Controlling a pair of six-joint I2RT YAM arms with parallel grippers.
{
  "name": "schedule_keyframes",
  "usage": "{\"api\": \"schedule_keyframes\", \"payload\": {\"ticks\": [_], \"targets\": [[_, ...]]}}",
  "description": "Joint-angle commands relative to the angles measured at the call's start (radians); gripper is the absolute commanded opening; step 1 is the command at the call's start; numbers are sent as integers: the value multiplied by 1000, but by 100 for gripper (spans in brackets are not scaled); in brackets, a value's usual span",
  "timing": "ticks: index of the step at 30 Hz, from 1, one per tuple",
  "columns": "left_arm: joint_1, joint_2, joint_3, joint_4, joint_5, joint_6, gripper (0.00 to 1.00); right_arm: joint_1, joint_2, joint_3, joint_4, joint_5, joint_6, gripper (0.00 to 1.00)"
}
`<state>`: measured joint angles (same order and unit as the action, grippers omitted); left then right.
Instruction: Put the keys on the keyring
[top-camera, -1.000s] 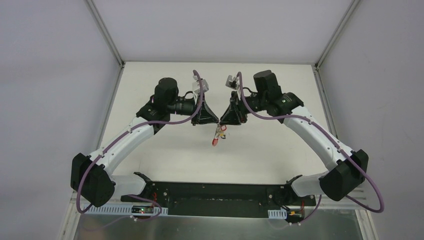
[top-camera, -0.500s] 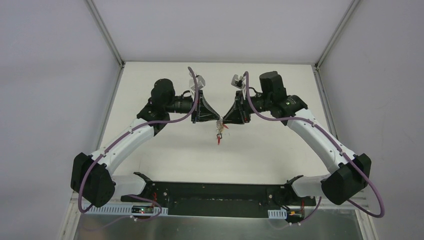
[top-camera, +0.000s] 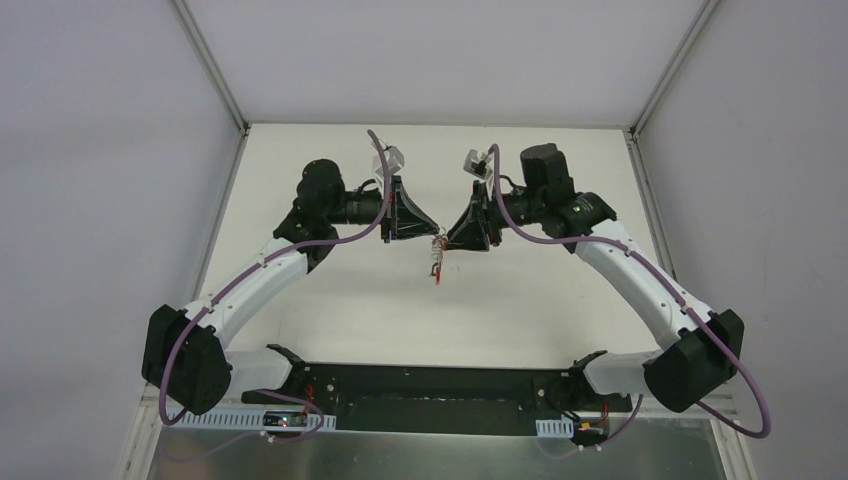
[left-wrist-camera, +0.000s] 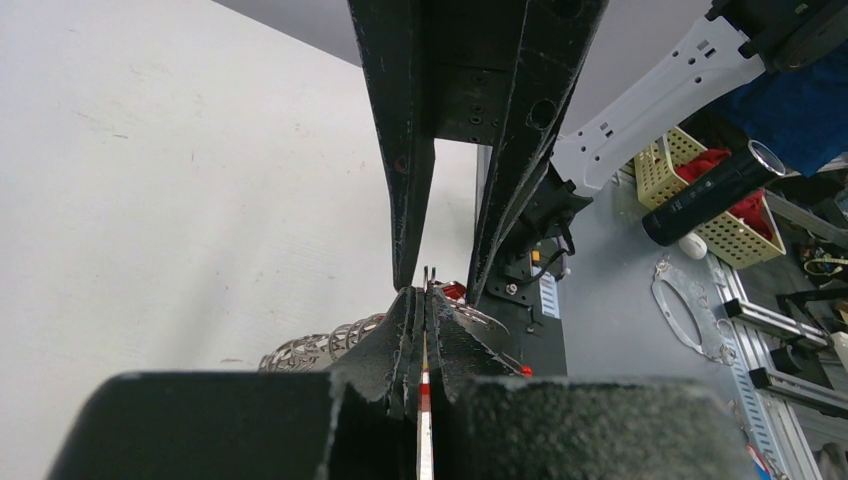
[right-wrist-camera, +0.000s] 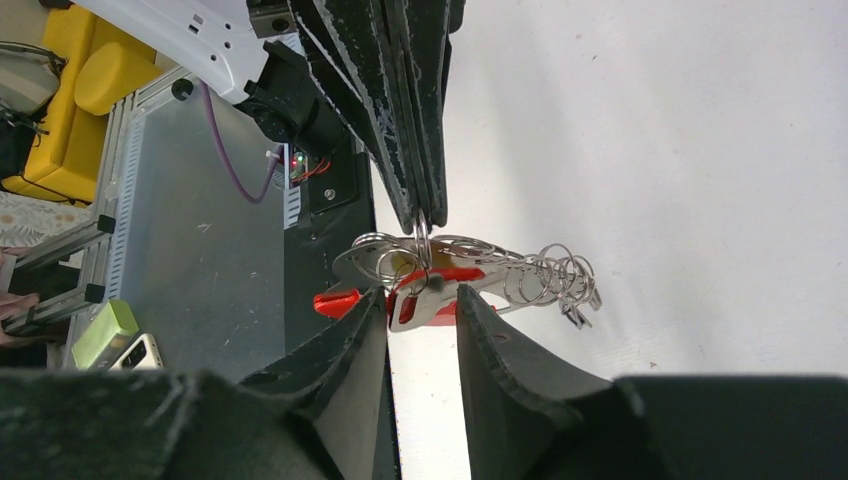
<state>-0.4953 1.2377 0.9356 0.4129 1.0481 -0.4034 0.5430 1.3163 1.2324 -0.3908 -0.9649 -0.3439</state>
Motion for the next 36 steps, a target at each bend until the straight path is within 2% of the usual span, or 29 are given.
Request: {"api": "schedule_keyframes", "payload": {"ticks": [1, 13, 30, 36], "targets": [[8, -27, 1, 86, 45, -15, 0, -8, -37, 50, -7, 6, -1, 35], [8, -39, -17, 96, 50, -29, 0, -15, -37, 91, -17, 66, -16, 35], [8, -47, -16, 78, 41, 3, 0, -34, -84, 78, -79, -32, -90, 34], [8, -45, -16, 80, 51, 5, 0, -33, -65, 93, -27, -4, -22, 34]]}}
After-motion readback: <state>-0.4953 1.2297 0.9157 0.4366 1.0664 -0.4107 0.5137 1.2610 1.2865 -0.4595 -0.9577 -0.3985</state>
